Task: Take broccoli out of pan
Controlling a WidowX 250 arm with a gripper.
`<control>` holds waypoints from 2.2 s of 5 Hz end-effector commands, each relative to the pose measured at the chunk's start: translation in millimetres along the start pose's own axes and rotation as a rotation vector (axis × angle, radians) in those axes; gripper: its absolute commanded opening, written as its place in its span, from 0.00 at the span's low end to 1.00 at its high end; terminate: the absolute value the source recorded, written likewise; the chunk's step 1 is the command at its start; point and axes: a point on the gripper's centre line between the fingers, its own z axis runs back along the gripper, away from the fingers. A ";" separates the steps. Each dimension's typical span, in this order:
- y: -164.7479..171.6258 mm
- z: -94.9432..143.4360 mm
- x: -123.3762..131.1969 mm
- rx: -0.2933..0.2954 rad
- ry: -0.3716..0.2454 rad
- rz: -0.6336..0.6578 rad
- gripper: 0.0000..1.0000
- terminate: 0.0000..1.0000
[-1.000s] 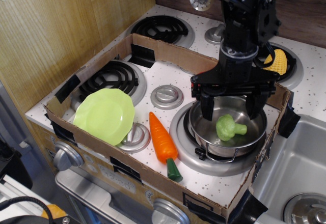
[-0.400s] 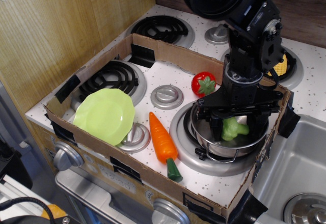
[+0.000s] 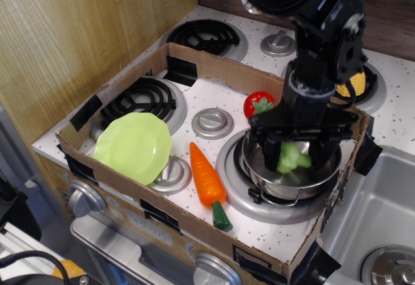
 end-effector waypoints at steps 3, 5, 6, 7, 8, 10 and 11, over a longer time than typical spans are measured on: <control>97.7 64.9 54.1 -0.115 -0.024 0.130 0.00 0.00; 141.6 31.9 52.3 -0.053 -0.109 0.200 0.00 0.00; 154.1 19.3 51.1 -0.067 -0.099 0.181 0.00 0.00; 168.8 6.3 47.9 -0.056 -0.110 0.165 0.00 0.00; 172.7 5.2 62.1 -0.066 -0.126 0.126 1.00 0.00; 167.9 27.8 70.8 0.014 -0.106 0.073 1.00 0.00; 160.7 56.9 73.2 0.091 -0.090 0.067 1.00 0.00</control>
